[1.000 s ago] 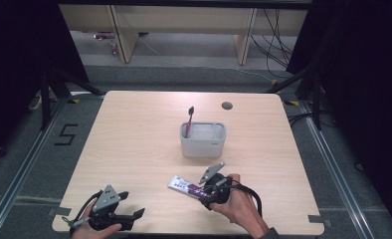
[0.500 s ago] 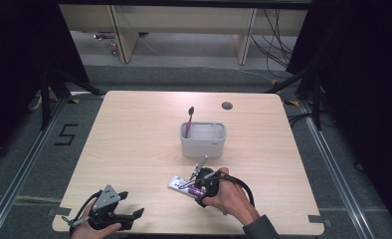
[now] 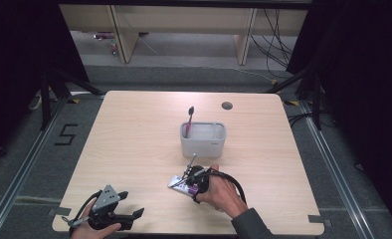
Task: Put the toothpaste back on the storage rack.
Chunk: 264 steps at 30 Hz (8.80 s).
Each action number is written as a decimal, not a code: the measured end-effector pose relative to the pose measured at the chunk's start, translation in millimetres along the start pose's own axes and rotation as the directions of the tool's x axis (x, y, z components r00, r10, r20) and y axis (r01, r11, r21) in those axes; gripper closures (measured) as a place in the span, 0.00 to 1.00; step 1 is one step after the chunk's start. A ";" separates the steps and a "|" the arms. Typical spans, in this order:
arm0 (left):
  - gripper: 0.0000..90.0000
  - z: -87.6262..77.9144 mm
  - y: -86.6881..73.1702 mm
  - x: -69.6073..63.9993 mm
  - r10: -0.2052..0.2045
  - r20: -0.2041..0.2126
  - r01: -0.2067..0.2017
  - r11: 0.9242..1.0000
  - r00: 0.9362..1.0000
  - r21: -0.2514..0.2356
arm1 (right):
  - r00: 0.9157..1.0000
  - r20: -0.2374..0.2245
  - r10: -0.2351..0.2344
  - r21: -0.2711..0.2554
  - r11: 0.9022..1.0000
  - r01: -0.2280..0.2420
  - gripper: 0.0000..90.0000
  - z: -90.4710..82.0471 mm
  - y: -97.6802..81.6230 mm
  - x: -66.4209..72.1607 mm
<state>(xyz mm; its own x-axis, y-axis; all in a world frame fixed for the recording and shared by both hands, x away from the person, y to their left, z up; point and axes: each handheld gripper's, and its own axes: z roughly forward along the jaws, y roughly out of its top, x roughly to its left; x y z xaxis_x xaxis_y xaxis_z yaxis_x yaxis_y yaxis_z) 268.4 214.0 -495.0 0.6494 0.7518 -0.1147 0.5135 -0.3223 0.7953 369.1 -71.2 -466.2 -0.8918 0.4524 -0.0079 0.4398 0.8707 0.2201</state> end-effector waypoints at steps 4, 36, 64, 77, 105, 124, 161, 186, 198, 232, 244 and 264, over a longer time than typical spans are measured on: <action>0.21 -0.8 0.5 0.4 0.003 0.008 -0.003 1.000 1.000 0.010 | 1.000 -0.001 -0.014 0.014 1.000 0.014 0.57 5.9 2.7 -2.9; 0.21 -0.2 0.2 -1.3 0.015 0.018 -0.016 1.000 1.000 0.018 | 0.997 0.006 -0.073 0.160 0.985 0.071 0.64 18.0 22.2 -7.9; 0.21 0.0 0.2 -1.7 0.012 0.011 -0.012 1.000 1.000 0.009 | 0.999 -0.010 -0.051 0.095 0.994 0.052 0.74 7.9 16.3 -12.8; 0.21 0.2 0.4 -1.2 0.006 0.015 -0.006 1.000 1.000 0.013 | 0.998 -0.006 -0.058 -0.021 0.998 0.058 0.76 -14.7 9.3 -16.6; 0.21 1.8 0.4 -3.0 0.006 0.017 -0.006 1.000 1.000 0.018 | 0.990 -0.030 0.135 -0.590 0.797 -0.126 0.77 -71.8 -30.7 -40.7; 0.21 1.2 -0.1 -2.1 0.012 0.013 -0.012 1.000 1.000 0.019 | 0.980 -0.040 0.196 -0.692 0.702 -0.169 0.77 -104.3 -36.9 -61.8; 0.21 0.2 0.8 -2.3 0.009 0.024 -0.010 1.000 1.000 0.007 | 0.943 -0.029 0.332 -0.775 0.588 -0.231 0.77 -132.6 14.9 -117.5; 0.21 0.7 0.4 -2.8 0.010 0.030 -0.010 1.000 1.000 0.010 | 0.933 0.013 0.361 -0.762 0.608 -0.224 0.77 -93.6 24.9 -141.4; 0.21 0.0 0.7 -2.5 0.012 0.036 -0.012 1.000 0.999 0.011 | 0.929 -0.008 0.370 -0.730 0.633 -0.258 0.77 -73.8 23.5 -139.7; 0.21 -1.0 1.1 -2.5 0.031 0.032 -0.032 0.999 0.999 0.034 | 0.942 0.028 0.334 -0.671 0.705 -0.230 0.73 -47.3 19.9 -130.6; 0.21 0.0 0.1 -2.1 0.026 0.034 -0.027 0.999 0.999 0.017 | 0.946 0.027 0.324 -0.730 0.653 -0.203 0.56 -67.6 15.3 -123.9; 0.21 0.7 0.5 -2.5 0.023 0.033 -0.024 0.999 0.999 0.038 | 0.930 -0.019 0.367 -0.749 0.611 -0.256 0.39 -81.3 -22.8 -99.5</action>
<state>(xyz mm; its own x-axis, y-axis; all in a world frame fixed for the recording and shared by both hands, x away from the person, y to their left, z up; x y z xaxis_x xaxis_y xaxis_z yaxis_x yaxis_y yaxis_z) 267.4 211.6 -494.7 0.6794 0.7245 -0.1162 0.5185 -0.3619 0.7748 439.2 -151.8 -391.2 -0.6702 0.7364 0.0920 0.4172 0.2712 0.8674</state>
